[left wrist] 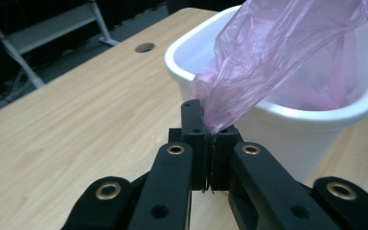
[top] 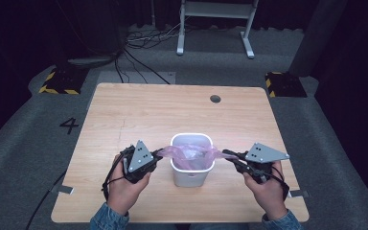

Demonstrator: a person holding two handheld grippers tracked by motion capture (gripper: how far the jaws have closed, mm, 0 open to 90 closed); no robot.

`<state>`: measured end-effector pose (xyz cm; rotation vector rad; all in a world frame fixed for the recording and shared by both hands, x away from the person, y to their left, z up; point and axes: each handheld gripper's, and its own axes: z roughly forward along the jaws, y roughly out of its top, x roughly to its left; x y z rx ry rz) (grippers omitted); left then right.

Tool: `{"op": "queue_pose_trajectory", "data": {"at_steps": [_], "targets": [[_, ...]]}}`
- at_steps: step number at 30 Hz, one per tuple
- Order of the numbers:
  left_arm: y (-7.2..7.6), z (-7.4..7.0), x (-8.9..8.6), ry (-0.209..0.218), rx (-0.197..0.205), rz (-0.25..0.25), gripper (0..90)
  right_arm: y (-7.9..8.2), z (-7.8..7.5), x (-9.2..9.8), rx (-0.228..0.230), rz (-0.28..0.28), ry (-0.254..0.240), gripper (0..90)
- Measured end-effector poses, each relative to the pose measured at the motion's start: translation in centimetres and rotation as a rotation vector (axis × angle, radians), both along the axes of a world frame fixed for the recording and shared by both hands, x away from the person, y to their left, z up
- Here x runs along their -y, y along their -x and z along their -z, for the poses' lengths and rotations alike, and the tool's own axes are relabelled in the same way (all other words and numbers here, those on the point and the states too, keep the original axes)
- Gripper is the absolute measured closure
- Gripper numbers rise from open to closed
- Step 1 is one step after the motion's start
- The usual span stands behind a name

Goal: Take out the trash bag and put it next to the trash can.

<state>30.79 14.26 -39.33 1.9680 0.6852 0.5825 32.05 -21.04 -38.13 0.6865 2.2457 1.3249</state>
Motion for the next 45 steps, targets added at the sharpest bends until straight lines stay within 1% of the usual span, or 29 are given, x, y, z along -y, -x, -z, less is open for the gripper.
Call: {"op": "queue_pose_trajectory", "data": {"at_steps": [1, 2, 3, 4, 5, 7, 8, 10, 12, 15, 17, 20, 22, 23, 25, 26, 27, 28, 29, 30, 31, 32, 34, 36, 37, 39, 40, 42, 45], "targets": [[0.0, 0.0, 0.0, 0.001, -0.005, 0.007, 87.6, 0.0, 0.0, 0.0, -0.004, -0.003, 0.001, 85.0], [0.1, -0.1, -0.1, 0.008, -0.011, 0.01, 85.0, 0.1, 0.0, 0.0, -0.009, 0.002, -0.001, 77.2], [0.2, -0.1, -0.1, 0.018, -0.006, 0.007, 79.5, 0.2, 0.0, 0.1, -0.017, 0.012, -0.011, 64.0], [0.3, -0.2, -0.2, 0.022, -0.003, -0.003, 77.4, 0.2, -0.1, 0.2, -0.034, 0.025, -0.028, 53.7], [0.5, -0.3, -0.3, 0.025, -0.002, -0.013, 72.5, 0.2, -0.1, 0.5, -0.054, 0.047, -0.057, 45.3], [0.6, -0.3, -0.5, 0.029, 0.02, -0.026, 60.3, 0.3, -0.1, 1.0, -0.063, 0.077, -0.076, 35.7], [0.7, -0.3, -0.6, 0.025, 0.019, -0.029, 56.6, 0.4, -0.1, 1.3, -0.068, 0.093, -0.082, 33.5], [0.8, -0.2, -0.7, 0.029, 0.014, -0.03, 54.5, 0.7, 0.0, 2.0, -0.068, 0.115, -0.097, 30.9], [1.0, -0.2, -0.8, 0.024, 0.017, -0.034, 54.2, 0.9, 0.1, 2.6, -0.057, 0.127, -0.105, 31.0], [1.2, -0.2, -1.0, 0.038, 0.016, -0.041, 54.1, 0.8, 0.7, 3.3, -0.077, 0.15, -0.1, 32.3], [1.3, -0.1, -1.2, 0.047, 0.003, -0.047, 54.2, 0.6, 1.1, 3.6, -0.088, 0.164, -0.096, 32.9], [1.1, 0.1, -1.5, 0.055, -0.018, -0.056, 54.9, 0.4, 2.2, 4.1, -0.119, 0.229, -0.105, 32.1], [1.1, 0.2, -1.5, 0.06, -0.021, -0.065, 54.8, 0.3, 2.8, 4.4, -0.118, 0.257, -0.116, 31.6], [1.1, 0.2, -1.5, 0.068, -0.025, -0.064, 54.7, 0.3, 3.2, 4.5, -0.134, 0.261, -0.115, 34.2], [0.9, 0.1, -1.3, 0.079, -0.035, -0.051, 56.7, 0.1, 3.9, 4.0, -0.183, 0.205, -0.108, 44.5], [0.8, 0.0, -1.1, 0.083, -0.037, -0.043, 60.9, 0.0, 4.1, 3.6, -0.201, 0.172, -0.1, 51.4], [0.8, -0.2, -0.9, 0.094, -0.033, -0.037, 67.4, 0.0, 4.2, 3.0, -0.21, 0.146, -0.088, 58.2], [0.8, -0.5, -0.7, 0.119, -0.023, -0.028, 72.9, -0.1, 4.2, 2.5, -0.207, 0.124, -0.078, 61.8], [0.8, -0.5, -0.7, 0.119, -0.023, -0.028, 80.2, -0.2, 3.9, 1.8, -0.197, 0.098, -0.073, 67.5], [0.8, -1.0, -0.4, 0.142, -0.017, -0.02, 83.4, -0.3, 3.7, 1.5, -0.189, 0.091, -0.078, 68.7], [0.8, -1.0, -0.4, 0.142, -0.017, -0.02, 84.9, -0.3, 3.7, 1.5, -0.189, 0.091, -0.078, 68.7], [0.8, -1.8, 0.2, 0.159, 0.002, -0.001, 86.0, -0.5, 2.6, 0.7, -0.151, 0.081, -0.104, 69.5], [0.6, -2.2, 0.7, 0.151, 0.008, 0.018, 86.0, -0.8, 1.2, 0.0, -0.118, 0.059, -0.132, 66.4], [0.5, -2.4, 1.3, 0.145, 0.007, 0.038, 86.0, -1.0, 0.4, -0.6, -0.105, 0.047, -0.144, 61.5], [0.3, -2.5, 1.7, 0.137, 0.002, 0.049, 86.0, -1.1, -0.1, -1.1, -0.093, 0.039, -0.153, 56.8], [0.1, -2.4, 2.2, 0.144, -0.007, 0.059, 86.0, -1.4, -1.0, -2.3, -0.069, 0.029, -0.155, 48.0], [0.0, -2.2, 2.5, 0.148, -0.011, 0.064, 86.0, -1.5, -1.3, -2.9, -0.064, 0.016, -0.151, 45.6], [-0.1, -2.0, 2.9, 0.158, -0.018, 0.076, 86.2, -1.6, -1.5, -4.2, -0.071, -0.027, -0.15, 40.0], [-0.2, -1.8, 3.4, 0.16, -0.029, 0.089, 86.4, -1.9, -1.5, -5.9, -0.106, -0.086, -0.147, 31.4]]}}
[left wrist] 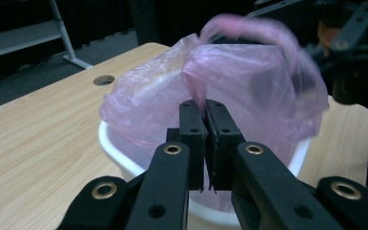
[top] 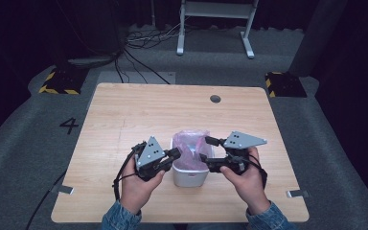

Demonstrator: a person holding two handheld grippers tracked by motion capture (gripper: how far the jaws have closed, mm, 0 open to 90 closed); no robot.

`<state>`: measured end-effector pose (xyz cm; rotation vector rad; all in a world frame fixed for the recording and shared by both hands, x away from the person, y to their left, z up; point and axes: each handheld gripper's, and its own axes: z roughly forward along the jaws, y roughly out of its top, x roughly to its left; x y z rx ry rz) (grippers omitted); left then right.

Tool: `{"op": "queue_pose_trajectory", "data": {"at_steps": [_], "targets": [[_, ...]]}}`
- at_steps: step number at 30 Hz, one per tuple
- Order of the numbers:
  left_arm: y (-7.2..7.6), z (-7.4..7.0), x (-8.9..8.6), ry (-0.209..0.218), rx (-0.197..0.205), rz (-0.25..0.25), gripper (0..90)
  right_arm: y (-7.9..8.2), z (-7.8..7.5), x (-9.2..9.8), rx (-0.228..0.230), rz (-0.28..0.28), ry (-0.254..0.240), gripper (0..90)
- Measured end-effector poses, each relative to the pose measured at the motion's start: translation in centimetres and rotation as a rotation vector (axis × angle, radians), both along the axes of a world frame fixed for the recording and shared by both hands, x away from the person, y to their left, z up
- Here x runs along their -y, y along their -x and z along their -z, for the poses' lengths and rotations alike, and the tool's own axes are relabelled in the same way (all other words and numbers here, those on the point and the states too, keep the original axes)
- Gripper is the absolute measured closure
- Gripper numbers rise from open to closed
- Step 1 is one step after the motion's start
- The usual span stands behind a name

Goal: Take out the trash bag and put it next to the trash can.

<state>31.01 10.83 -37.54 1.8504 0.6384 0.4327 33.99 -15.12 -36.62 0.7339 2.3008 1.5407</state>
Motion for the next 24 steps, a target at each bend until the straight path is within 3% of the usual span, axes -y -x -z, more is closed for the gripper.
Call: {"op": "queue_pose_trajectory", "data": {"at_steps": [3, 7, 13, 16, 18, 21, 24], "targets": [[-0.1, -0.1, 0.3, 0.009, -0.004, 0.012, 86.5, -0.3, 0.2, -1.3, -0.031, -0.053, 0.016, 26.0], [-0.2, -0.1, 0.6, 0.016, -0.013, 0.027, 86.9, -0.7, 0.3, -2.5, -0.045, -0.093, 0.066, 25.3], [-0.1, -0.1, 1.1, 0.046, -0.022, 0.05, 86.9, -0.4, 0.2, -4.0, -0.017, -0.148, 0.168, 27.9], [0.0, -0.1, 1.5, 0.039, -0.022, 0.06, 86.9, -0.2, 0.2, -4.5, -0.014, -0.183, 0.192, 40.9], [0.1, -0.2, 1.5, 0.039, -0.017, 0.061, 86.5, -0.1, 0.2, -4.6, -0.019, -0.207, 0.203, 60.7], [0.3, -0.4, 0.8, 0.052, -0.006, 0.043, 83.0, -0.1, 0.1, -4.3, -0.04, -0.207, 0.21, 82.3], [0.3, -0.6, -0.1, 0.058, -0.004, 0.022, 77.3, -0.2, -0.1, -3.7, -0.057, -0.186, 0.188, 87.8]]}}
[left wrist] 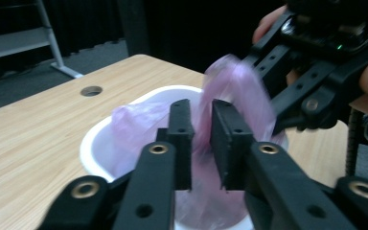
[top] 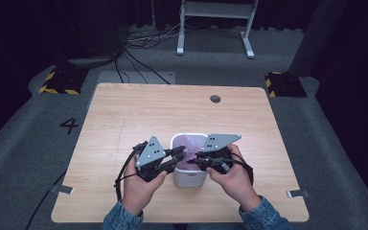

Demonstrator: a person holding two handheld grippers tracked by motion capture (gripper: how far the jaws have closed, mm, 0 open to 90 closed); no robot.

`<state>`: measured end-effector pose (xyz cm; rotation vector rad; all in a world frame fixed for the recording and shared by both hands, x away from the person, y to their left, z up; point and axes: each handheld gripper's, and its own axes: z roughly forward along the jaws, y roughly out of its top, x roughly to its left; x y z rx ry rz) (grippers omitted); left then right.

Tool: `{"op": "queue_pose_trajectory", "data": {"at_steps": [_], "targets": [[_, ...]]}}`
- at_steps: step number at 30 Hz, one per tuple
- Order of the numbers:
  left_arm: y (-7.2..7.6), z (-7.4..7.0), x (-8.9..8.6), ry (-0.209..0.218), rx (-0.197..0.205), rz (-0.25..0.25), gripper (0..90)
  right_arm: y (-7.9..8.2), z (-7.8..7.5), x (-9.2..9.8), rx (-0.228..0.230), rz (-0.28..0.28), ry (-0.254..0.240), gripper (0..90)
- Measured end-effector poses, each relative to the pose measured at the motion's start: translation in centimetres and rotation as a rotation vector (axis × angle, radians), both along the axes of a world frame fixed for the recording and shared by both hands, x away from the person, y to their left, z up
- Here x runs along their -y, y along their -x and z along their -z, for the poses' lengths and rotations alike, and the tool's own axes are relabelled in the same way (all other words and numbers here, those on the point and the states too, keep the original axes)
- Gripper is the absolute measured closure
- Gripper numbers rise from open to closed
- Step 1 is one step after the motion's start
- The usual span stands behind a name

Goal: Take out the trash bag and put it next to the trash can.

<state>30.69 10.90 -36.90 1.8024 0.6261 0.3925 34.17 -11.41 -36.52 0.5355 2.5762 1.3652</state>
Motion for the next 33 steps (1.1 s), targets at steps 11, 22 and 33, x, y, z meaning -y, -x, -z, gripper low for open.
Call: {"op": "queue_pose_trajectory", "data": {"at_steps": [11, 22, 33], "targets": [[0.1, 1.0, -2.8, -0.036, 0.01, -0.091, 60.3, 0.1, -0.8, 1.1, 0.031, 0.055, -0.066, 88.6], [0.0, 1.9, -2.8, -0.065, -0.021, -0.06, 60.5, 0.0, -1.3, 1.3, 0.044, 0.07, -0.076, 88.5], [-0.1, 2.6, -2.3, -0.018, -0.031, -0.048, 61.7, 0.1, -2.9, 1.6, 0.1, 0.088, -0.121, 88.4]]}}
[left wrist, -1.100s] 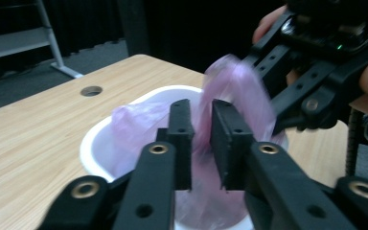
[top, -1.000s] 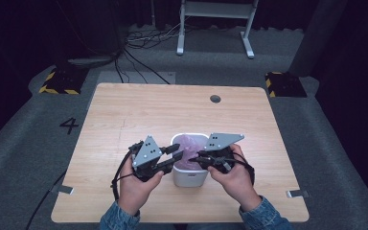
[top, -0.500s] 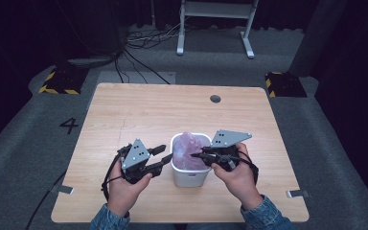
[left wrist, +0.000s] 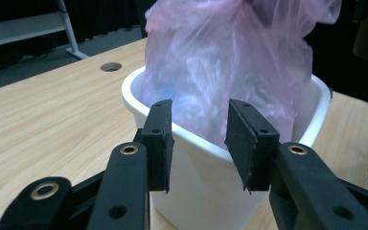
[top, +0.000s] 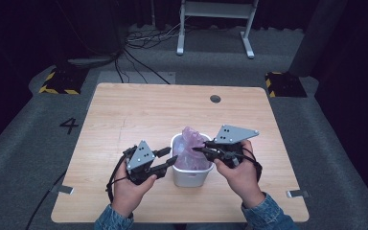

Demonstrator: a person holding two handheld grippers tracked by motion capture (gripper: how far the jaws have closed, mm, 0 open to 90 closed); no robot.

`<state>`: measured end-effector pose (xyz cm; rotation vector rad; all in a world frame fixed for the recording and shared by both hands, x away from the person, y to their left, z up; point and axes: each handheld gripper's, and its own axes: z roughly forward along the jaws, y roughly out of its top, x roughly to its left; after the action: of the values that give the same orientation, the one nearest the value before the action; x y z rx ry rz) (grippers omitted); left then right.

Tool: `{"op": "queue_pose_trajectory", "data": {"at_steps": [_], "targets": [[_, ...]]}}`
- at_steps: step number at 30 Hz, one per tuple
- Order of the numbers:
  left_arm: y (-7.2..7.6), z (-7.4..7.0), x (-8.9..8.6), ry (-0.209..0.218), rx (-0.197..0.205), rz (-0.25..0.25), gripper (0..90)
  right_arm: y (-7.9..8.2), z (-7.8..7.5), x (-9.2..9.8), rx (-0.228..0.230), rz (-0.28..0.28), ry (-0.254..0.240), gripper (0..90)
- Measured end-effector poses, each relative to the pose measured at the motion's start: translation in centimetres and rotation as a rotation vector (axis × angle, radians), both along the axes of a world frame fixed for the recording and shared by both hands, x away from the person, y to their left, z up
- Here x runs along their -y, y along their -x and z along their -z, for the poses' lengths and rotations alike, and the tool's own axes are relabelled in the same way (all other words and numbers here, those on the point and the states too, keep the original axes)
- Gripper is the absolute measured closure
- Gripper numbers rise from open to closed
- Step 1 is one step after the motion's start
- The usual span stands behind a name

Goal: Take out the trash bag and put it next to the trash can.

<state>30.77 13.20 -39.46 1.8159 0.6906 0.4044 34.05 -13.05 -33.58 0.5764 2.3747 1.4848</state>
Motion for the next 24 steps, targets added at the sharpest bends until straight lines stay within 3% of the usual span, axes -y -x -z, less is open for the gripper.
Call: {"op": "queue_pose_trajectory", "data": {"at_steps": [4, 9, 18, 24], "targets": [[0.2, -0.1, -0.4, 0.013, 0.013, -0.023, 55.6, 0.0, -0.8, 0.3, 0.022, 0.009, -0.012, 88.4], [0.6, -0.4, -1.6, 0.019, 0.04, -0.088, 38.6, 0.2, -2.0, 0.6, 0.055, 0.019, -0.03, 88.4], [1.6, 0.2, -4.5, -0.015, 0.024, -0.152, 33.3, 0.4, -4.5, 0.9, 0.116, 0.031, -0.052, 88.2], [2.2, 1.3, -6.0, -0.074, 0.013, -0.196, 31.6, 0.7, -6.0, 1.2, 0.155, 0.037, -0.072, 88.2]]}}
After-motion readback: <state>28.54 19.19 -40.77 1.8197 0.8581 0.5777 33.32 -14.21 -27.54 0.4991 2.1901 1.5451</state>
